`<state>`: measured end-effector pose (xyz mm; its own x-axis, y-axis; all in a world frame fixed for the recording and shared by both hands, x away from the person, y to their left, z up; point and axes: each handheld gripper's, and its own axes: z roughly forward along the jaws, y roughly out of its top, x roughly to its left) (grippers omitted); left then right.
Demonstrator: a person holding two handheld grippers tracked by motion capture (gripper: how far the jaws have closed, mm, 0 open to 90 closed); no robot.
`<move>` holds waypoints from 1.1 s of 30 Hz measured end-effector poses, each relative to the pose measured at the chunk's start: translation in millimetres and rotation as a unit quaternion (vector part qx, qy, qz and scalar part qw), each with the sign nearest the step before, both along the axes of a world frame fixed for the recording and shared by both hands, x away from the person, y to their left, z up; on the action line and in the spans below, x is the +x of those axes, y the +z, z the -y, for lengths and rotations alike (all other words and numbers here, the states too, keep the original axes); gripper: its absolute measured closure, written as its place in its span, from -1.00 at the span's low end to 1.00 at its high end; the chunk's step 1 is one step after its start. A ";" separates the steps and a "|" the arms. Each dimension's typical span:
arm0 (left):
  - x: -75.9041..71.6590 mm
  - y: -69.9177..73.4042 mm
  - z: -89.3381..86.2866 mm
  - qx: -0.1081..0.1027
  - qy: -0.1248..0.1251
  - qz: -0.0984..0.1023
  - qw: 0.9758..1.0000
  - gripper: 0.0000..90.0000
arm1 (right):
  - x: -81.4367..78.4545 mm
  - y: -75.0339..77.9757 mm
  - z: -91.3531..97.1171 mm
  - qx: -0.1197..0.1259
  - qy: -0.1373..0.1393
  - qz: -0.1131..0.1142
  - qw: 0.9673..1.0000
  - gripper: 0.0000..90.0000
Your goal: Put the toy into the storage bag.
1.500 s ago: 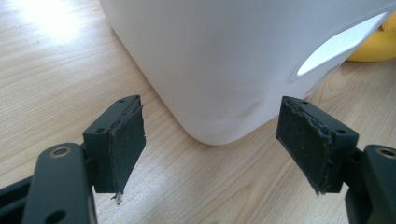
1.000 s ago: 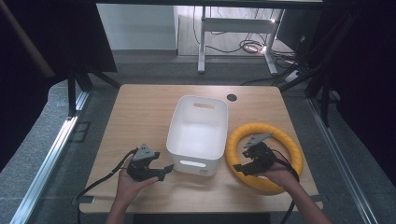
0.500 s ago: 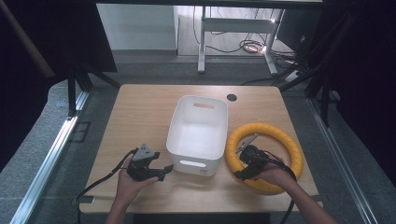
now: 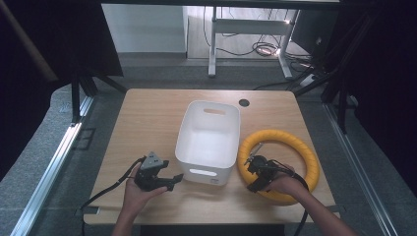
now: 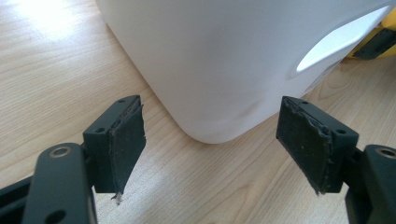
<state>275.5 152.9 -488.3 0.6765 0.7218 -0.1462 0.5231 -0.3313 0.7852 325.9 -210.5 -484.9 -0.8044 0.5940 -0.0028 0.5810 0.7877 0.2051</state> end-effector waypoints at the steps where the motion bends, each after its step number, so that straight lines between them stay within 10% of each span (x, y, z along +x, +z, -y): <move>1: 0.0 -0.2 0.2 0.000 0.000 0.000 1.000 -0.47 | 0.3 -1.0 -0.2 -0.001 0.001 0.001 1.000 -0.23; 33: 0.1 -2.5 5.3 0.003 -0.007 -0.003 1.000 -0.47 | 18.0 -15.7 -7.6 -0.033 -0.022 -0.059 0.997 0.04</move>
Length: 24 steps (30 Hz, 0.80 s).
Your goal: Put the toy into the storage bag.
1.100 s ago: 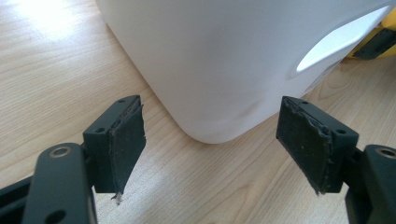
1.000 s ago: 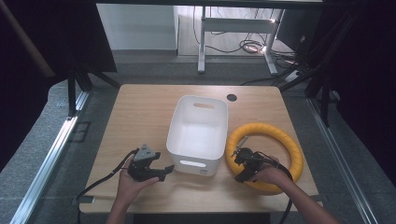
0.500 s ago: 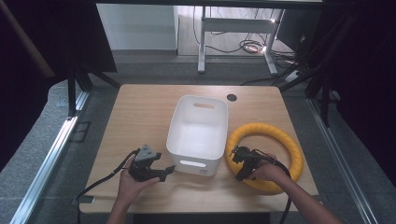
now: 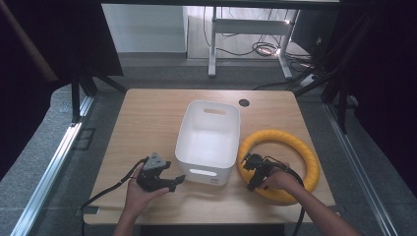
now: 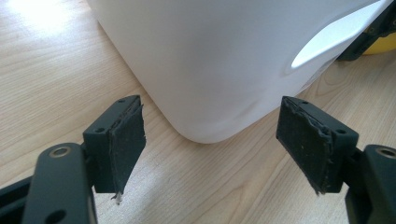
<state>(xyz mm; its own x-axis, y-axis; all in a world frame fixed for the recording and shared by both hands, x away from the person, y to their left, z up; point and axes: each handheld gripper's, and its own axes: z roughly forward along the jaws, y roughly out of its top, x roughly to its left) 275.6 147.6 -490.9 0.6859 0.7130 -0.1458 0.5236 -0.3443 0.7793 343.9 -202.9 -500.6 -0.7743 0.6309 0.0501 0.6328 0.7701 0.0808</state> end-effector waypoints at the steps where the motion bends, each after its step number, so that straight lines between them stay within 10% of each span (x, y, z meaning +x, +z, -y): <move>1: -0.1 -0.1 0.2 0.000 0.000 0.000 1.000 -0.47 | -0.2 0.9 -0.4 0.001 -0.008 -0.005 1.000 0.04; 13: 0.4 -1.1 1.1 0.002 0.000 -0.001 1.000 -0.47 | 5.5 13.4 16.7 0.080 -0.035 -0.014 0.996 0.07; 24: 0.9 -1.4 0.5 0.003 0.000 -0.001 1.000 -0.47 | 10.5 39.4 39.2 0.168 -0.057 0.004 0.984 0.08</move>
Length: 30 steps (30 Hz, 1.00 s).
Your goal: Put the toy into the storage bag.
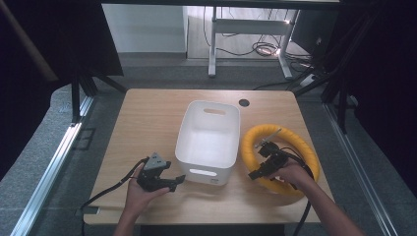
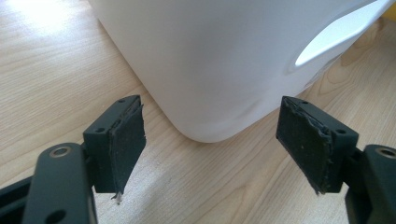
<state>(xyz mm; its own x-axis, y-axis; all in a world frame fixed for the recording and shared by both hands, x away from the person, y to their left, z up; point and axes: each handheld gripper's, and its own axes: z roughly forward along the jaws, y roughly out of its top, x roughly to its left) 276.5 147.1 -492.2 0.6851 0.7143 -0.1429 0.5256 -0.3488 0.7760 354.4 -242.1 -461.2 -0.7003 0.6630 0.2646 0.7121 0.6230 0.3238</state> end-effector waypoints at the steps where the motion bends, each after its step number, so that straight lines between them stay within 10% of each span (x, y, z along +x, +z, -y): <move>1: 0.0 0.0 0.0 0.000 0.000 0.000 1.000 -0.47 | 0.0 0.0 0.0 0.000 0.000 0.000 1.000 0.08; 16: -0.3 0.8 -0.9 -0.002 0.003 0.003 1.000 -0.47 | 2.7 20.9 20.4 0.076 -0.039 0.029 0.996 0.08; 30: -0.1 0.5 -0.8 -0.001 0.003 0.002 1.000 -0.47 | 3.0 40.0 41.3 0.148 -0.070 0.068 0.984 0.08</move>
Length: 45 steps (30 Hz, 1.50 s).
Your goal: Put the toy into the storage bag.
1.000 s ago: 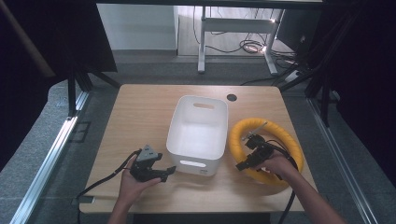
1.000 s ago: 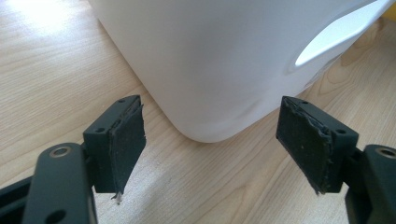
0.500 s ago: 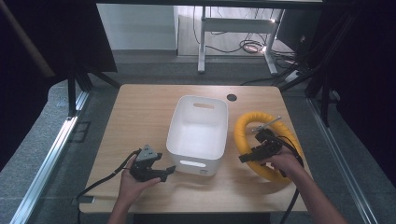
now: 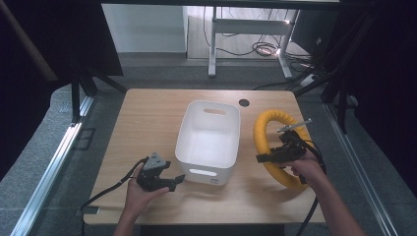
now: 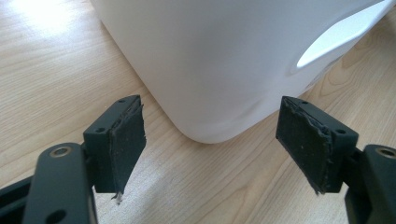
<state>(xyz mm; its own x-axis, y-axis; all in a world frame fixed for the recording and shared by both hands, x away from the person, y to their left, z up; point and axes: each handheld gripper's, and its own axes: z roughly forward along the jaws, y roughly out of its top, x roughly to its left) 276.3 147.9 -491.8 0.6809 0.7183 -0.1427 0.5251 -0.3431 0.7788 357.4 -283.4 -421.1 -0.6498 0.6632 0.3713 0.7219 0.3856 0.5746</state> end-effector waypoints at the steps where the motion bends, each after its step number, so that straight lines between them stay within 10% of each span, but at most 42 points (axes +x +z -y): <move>1: 0.0 0.0 0.0 0.000 0.000 0.000 1.000 -0.47 | 0.0 0.0 0.0 0.000 0.000 0.000 1.000 0.08; 45: -0.4 0.3 1.0 0.000 -0.001 0.001 1.000 -0.47 | -7.7 25.4 38.1 0.099 -0.063 0.078 0.990 0.08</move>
<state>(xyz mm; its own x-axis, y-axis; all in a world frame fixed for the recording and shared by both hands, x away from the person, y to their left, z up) 275.9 146.9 -491.5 0.6829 0.7167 -0.1413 0.5225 -0.3440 0.7801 349.7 -321.5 -395.7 -0.6264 0.6671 0.4034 0.6536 0.1674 0.7381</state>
